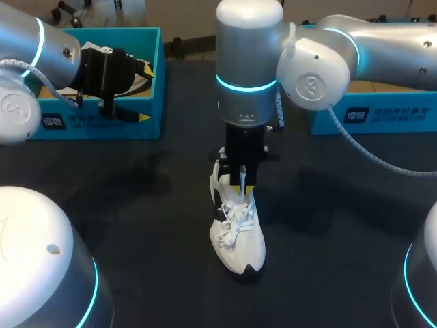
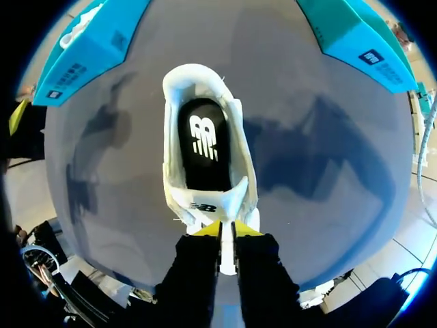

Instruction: Take the shoe out of the shoebox, open the shoe tongue, remove and reinsert the insole, then place the shoe into the shoebox

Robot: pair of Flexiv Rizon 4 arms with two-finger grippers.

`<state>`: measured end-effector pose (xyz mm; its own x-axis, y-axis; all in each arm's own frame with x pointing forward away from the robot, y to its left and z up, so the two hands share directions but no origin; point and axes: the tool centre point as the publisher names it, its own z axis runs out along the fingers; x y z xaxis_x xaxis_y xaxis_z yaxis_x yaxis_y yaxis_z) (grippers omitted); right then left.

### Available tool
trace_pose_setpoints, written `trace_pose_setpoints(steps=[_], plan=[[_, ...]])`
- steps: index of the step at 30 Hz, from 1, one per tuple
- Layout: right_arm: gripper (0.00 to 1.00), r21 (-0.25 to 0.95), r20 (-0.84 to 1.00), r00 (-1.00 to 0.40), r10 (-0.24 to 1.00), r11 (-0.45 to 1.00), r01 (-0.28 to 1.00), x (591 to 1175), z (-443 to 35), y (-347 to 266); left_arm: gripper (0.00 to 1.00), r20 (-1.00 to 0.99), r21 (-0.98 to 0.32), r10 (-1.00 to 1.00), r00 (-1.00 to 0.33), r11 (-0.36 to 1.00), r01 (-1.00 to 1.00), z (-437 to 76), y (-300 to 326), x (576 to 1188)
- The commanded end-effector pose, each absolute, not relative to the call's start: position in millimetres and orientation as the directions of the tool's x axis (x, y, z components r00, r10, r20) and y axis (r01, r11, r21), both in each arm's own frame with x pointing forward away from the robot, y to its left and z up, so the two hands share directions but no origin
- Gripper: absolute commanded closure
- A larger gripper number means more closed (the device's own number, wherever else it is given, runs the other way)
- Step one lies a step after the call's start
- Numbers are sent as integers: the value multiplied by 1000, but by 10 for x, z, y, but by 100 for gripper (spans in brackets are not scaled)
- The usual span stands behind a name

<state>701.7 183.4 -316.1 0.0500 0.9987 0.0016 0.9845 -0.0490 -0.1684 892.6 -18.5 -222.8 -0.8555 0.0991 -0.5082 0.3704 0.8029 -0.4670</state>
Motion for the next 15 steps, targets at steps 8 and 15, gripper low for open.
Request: trace_pose_setpoints(steps=[8, 15], plan=[[99, -119, -20, 31, 999, -33, 992, 7194, -3103, 1860, 0, -507, -463, 100, -856, 806, 368, -2226, -196, 8931], [96, -107, 20, 9, 1000, -7, 994, 7335, -3214, 1911, 0, -507, -463, 100, -856, 806, 368, -2226, -196, 8931]])
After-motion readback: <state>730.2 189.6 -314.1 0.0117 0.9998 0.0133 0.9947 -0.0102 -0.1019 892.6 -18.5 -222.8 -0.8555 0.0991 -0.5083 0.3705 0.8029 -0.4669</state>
